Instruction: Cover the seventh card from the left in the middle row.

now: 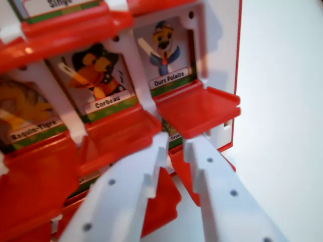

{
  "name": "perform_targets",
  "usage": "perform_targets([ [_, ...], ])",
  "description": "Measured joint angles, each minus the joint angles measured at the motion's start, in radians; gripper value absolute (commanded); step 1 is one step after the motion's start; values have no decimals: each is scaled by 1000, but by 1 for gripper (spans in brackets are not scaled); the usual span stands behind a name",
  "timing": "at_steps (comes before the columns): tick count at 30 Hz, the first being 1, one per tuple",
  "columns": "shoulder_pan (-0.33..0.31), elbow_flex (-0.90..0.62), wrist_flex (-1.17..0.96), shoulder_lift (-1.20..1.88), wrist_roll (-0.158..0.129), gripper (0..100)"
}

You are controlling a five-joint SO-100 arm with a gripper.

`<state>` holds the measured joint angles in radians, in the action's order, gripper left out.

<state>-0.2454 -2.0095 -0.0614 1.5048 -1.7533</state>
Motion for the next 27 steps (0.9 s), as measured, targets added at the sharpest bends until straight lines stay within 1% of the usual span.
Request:
perform_targets([
  [9,25,0,0,0,0,3],
  [20,25,2,0,-18,0,3],
  [27,40,29,0,-18,0,3],
])
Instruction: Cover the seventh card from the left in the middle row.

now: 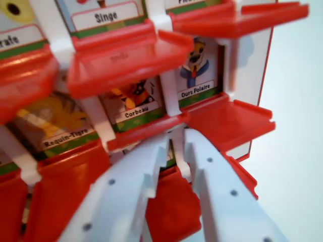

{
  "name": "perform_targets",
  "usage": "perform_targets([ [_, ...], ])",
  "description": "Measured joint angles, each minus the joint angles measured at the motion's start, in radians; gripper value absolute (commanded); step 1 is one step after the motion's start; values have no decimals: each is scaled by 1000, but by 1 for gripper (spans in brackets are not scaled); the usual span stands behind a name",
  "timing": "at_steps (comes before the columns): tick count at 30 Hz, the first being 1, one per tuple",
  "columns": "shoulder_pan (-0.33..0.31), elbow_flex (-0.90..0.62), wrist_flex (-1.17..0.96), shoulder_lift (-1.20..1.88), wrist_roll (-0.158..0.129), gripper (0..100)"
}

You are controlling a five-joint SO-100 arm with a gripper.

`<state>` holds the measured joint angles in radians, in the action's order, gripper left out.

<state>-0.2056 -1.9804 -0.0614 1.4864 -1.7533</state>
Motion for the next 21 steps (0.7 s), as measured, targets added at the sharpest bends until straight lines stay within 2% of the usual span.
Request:
perform_targets([
  [4,3,0,0,0,0,3],
  [9,9,6,0,-8,14,3],
  [21,31,129,0,-107,25,3],
])
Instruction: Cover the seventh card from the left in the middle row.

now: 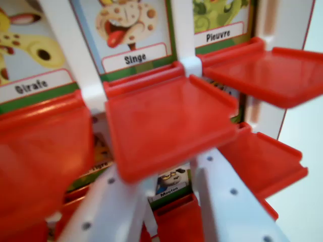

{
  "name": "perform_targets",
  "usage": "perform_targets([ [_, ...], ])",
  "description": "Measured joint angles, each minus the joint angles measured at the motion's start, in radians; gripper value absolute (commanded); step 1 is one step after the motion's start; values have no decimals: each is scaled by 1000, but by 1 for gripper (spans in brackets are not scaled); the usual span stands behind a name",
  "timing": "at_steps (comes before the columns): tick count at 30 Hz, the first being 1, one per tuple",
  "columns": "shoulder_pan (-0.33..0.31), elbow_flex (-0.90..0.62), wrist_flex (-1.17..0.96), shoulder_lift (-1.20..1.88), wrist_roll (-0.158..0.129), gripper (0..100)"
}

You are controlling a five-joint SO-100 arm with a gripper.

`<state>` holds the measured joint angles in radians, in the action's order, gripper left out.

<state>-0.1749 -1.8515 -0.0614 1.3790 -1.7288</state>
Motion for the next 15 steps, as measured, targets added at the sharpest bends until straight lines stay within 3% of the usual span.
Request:
perform_targets([
  [15,2,9,-9,-8,3,3],
])
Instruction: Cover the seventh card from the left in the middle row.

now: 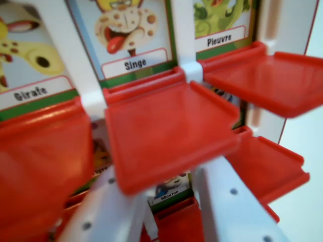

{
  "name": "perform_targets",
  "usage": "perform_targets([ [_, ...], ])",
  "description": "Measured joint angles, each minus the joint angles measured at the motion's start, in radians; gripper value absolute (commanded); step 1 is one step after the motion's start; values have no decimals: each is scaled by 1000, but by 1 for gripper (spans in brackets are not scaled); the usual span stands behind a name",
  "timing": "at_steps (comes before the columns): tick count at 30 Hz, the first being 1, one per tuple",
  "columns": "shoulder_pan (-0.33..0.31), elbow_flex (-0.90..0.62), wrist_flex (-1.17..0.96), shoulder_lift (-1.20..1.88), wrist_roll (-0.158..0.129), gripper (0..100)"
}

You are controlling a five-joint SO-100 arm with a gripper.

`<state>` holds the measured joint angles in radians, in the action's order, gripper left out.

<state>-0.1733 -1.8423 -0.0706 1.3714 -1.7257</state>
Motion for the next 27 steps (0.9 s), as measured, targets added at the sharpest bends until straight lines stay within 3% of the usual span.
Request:
perform_targets([
  [10,-23,-103,-101,215,0,3],
  [27,-20,-626,-413,1149,-12,3],
])
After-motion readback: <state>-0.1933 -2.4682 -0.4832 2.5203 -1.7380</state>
